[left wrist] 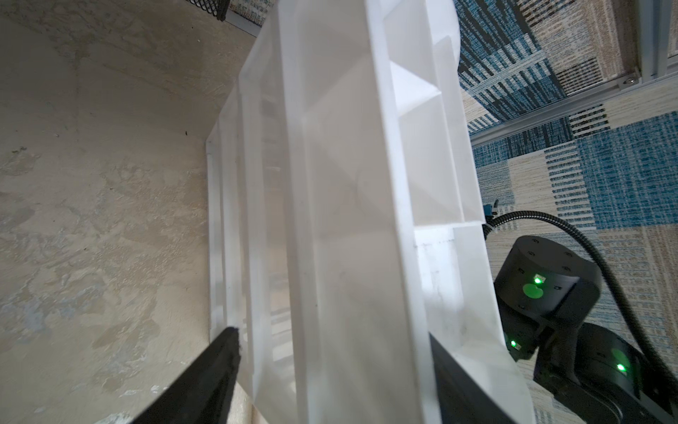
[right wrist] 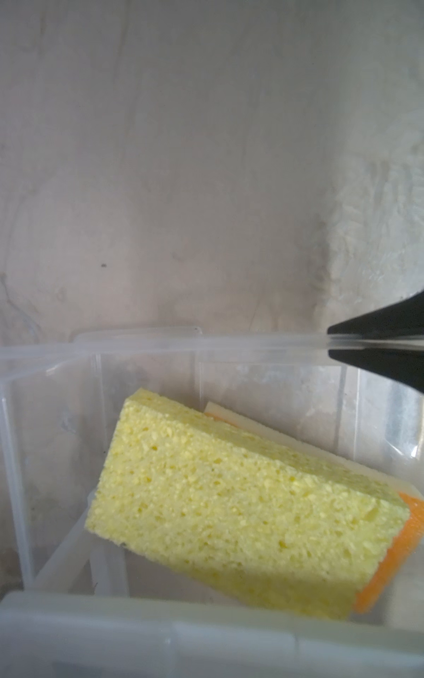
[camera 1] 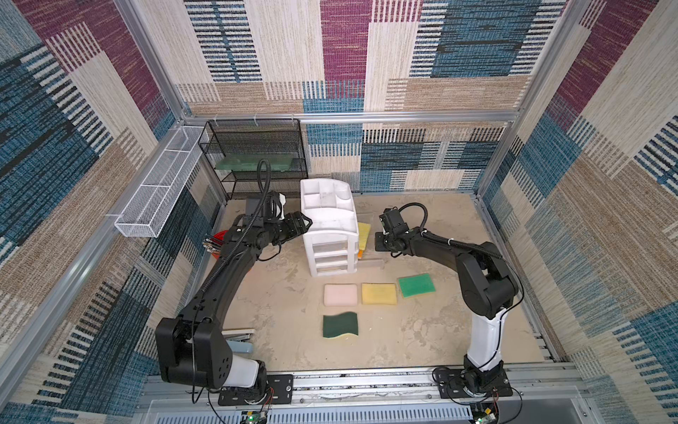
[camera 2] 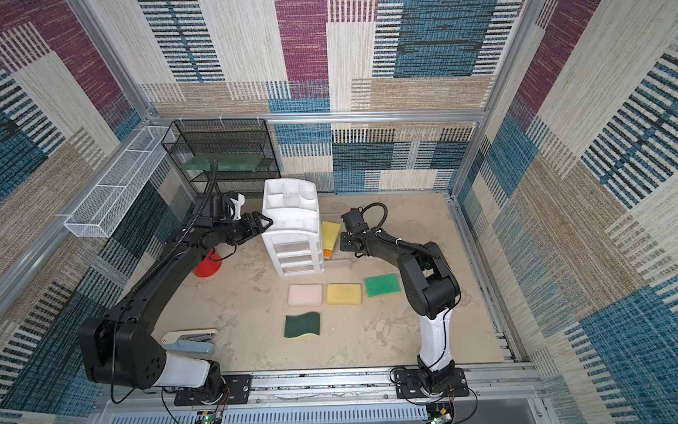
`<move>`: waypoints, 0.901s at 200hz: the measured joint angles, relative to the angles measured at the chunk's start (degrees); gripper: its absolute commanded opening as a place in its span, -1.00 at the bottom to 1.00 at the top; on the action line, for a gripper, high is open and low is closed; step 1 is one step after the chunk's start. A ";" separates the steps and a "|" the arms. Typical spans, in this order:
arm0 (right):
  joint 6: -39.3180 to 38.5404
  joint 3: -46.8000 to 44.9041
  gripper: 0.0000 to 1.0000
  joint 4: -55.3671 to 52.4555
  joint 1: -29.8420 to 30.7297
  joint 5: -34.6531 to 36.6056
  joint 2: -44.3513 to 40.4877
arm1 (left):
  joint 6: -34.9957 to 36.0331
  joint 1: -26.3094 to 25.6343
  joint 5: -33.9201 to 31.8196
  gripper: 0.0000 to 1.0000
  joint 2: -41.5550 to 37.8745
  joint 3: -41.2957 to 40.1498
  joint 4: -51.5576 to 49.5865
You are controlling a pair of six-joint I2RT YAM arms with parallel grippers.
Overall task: Take the sponge out of the drawer
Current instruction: Open the drawer in the storage box.
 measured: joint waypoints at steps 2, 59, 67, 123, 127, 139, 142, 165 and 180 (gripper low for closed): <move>-0.02 -0.15 -1.00 0.02 -0.13 0.02 -0.09 | 0.00 0.00 0.00 0.51 0.02 0.02 0.00; -0.33 -2.21 -1.00 0.11 -2.91 -1.22 -2.40 | 0.00 0.00 0.00 0.51 0.17 0.02 0.33; -0.46 -2.40 -1.00 0.15 -3.04 -1.46 -2.43 | 0.00 0.00 0.00 0.51 0.17 0.02 0.33; -0.22 -2.84 -0.20 0.33 -3.28 -1.25 -2.86 | 0.00 0.00 0.00 0.51 0.20 0.04 0.35; -0.24 -2.80 -0.13 0.28 -3.34 -0.98 -3.10 | 0.00 0.00 0.00 0.51 0.20 0.04 0.35; -0.46 -2.27 -0.01 0.26 -3.37 -0.37 -3.80 | 0.00 0.00 0.00 0.51 0.20 0.04 0.35; -0.46 -2.05 0.02 0.28 -3.39 -0.24 -4.02 | 0.00 0.00 0.00 0.51 0.20 0.04 0.35; -0.50 -0.20 0.12 0.33 -3.32 1.01 -5.57 | -0.02 0.00 0.00 0.51 0.20 0.04 0.35; -0.66 0.07 0.17 0.35 -3.02 1.53 -7.17 | -0.02 0.00 0.00 0.51 0.17 0.04 0.33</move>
